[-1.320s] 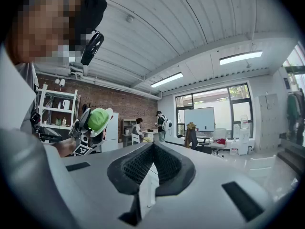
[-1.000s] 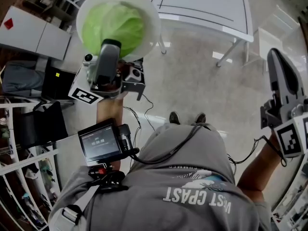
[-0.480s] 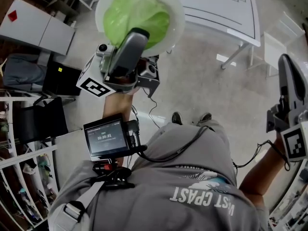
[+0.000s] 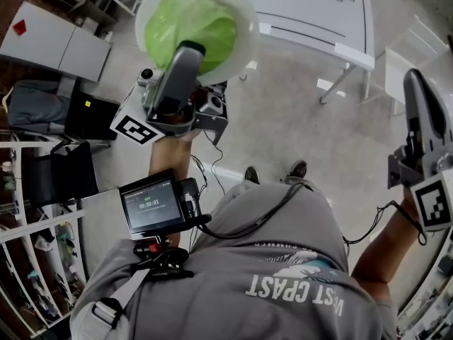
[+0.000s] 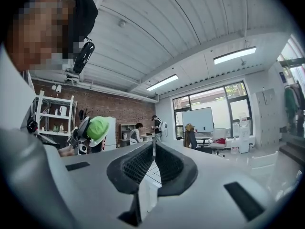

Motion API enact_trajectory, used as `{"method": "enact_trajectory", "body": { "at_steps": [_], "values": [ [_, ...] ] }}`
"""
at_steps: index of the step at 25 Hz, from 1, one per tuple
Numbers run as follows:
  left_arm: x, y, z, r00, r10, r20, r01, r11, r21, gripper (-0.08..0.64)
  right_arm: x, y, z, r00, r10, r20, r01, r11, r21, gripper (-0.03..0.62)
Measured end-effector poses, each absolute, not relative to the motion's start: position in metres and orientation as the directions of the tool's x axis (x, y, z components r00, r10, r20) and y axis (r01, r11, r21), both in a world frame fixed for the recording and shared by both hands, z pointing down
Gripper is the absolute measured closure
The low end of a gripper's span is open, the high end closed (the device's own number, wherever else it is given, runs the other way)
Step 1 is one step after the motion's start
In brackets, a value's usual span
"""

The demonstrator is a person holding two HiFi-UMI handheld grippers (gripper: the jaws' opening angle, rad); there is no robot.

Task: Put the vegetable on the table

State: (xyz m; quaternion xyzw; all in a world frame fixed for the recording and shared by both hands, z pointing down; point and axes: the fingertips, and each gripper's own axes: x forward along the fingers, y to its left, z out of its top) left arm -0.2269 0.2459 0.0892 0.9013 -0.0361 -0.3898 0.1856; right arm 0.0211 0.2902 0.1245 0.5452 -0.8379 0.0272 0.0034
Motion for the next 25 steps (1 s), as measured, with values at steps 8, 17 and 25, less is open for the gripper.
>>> {"method": "enact_trajectory", "body": {
  "at_steps": [8,17,25],
  "values": [
    [-0.142,0.253,0.090,0.678,-0.236,-0.696,0.044,-0.932,0.359,0.201,0.105,0.289,0.129,-0.456,-0.890,0.009,-0.889,0.455,-0.046,0.583],
    [-0.119,0.261,0.078,0.687,-0.244,-0.684,0.009,-0.939,0.344,0.201,0.123,0.283,0.115,-0.497,-0.867,-0.022,-0.866,0.498,-0.040,0.583],
    [-0.123,0.261,0.089,0.691,-0.230,-0.685,0.021,-0.941,0.337,0.201,0.119,0.288,0.128,-0.480,-0.877,-0.024,-0.876,0.480,-0.042,0.583]
  ]
}}
